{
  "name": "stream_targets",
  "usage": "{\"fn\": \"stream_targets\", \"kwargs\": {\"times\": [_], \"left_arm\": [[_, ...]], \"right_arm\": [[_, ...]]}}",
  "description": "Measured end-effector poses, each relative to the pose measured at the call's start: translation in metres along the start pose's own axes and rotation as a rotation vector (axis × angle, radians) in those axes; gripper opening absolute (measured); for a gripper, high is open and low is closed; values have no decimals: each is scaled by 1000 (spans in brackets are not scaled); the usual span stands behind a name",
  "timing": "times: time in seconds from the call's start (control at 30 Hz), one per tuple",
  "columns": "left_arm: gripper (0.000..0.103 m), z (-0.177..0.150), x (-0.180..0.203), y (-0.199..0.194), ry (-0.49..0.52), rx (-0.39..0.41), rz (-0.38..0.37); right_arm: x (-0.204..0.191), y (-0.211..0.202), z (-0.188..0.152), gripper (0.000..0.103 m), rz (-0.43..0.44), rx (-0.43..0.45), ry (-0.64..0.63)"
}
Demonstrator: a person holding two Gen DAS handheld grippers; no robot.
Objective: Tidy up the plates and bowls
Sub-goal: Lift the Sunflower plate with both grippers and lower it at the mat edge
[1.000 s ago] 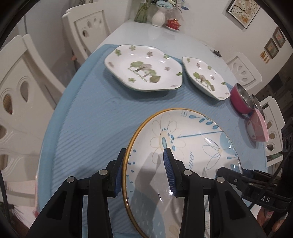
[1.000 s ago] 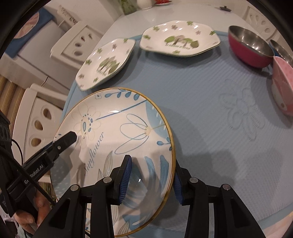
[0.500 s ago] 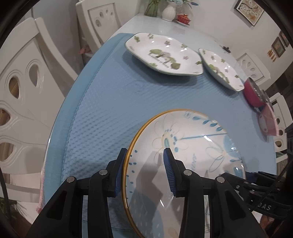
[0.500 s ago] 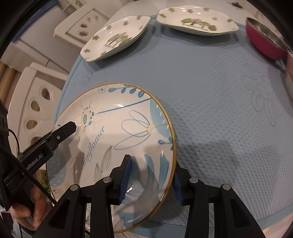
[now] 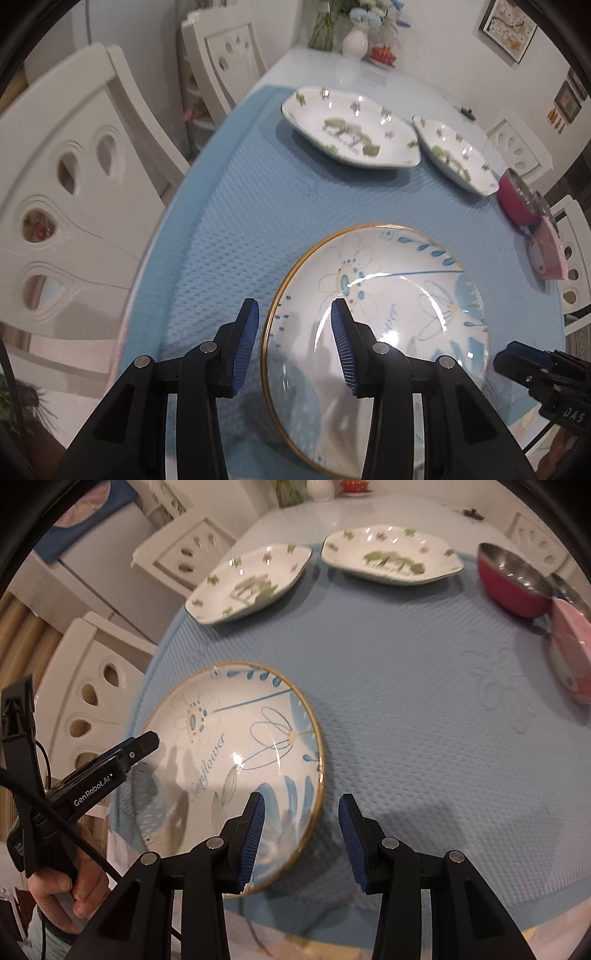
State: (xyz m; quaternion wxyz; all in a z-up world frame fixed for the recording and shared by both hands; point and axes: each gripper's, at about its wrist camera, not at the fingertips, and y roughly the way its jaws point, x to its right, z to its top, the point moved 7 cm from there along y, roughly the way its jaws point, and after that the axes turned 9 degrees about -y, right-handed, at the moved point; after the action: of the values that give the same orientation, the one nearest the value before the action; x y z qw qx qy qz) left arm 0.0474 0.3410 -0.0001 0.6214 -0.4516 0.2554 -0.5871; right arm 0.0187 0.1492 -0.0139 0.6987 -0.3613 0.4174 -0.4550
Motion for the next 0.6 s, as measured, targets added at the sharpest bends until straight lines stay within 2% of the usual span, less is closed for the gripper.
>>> {"fn": "stream_targets", "kwargs": {"times": [0.13, 0.3, 0.37, 0.43, 0.5, 0.6], "left_arm": [[38, -1, 17, -33, 35, 69, -5], [38, -9, 60, -84, 65, 145, -67], [38, -15, 80, -106, 81, 177, -97], [39, -19, 98, -124, 98, 201, -116], [47, -28, 118, -146, 112, 226, -141], [49, -44, 139, -172, 127, 253, -171]], "right_arm": [[8, -39, 0, 41, -71, 97, -46], [21, -98, -6, 41, -172, 216, -103], [27, -121, -12, 47, -200, 253, -114], [32, -142, -20, 54, -224, 282, -119], [35, -160, -27, 54, -243, 300, -116], [38, -181, -40, 54, -280, 300, -93]]}}
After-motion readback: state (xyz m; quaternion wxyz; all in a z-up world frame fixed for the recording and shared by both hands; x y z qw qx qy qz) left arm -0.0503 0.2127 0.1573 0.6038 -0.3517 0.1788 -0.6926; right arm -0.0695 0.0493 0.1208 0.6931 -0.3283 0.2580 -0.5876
